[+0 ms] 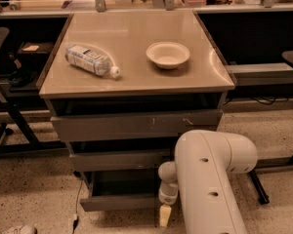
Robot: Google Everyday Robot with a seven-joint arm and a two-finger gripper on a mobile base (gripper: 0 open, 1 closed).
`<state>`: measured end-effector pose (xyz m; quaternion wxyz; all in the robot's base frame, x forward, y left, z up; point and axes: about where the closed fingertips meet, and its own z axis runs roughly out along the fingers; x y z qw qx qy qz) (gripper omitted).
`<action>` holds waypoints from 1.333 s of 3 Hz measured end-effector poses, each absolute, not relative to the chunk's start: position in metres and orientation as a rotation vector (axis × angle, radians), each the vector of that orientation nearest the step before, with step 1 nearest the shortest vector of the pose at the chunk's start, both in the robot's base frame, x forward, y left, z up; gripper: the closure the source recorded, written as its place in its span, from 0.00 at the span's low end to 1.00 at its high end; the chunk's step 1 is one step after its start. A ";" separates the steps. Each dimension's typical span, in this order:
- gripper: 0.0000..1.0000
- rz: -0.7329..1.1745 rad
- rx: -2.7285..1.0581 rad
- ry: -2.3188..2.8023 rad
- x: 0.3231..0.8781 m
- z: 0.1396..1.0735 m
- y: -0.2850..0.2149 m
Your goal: Open bottom drawer
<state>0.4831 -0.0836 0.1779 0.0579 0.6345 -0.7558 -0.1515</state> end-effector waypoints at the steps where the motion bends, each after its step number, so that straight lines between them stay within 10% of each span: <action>1: 0.00 -0.507 1.881 -2.293 0.446 0.198 -0.091; 4: 0.00 -0.538 1.879 -2.313 0.425 0.206 -0.092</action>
Offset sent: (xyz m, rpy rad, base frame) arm -0.0970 -0.0189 0.0439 0.0709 0.0734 -0.1044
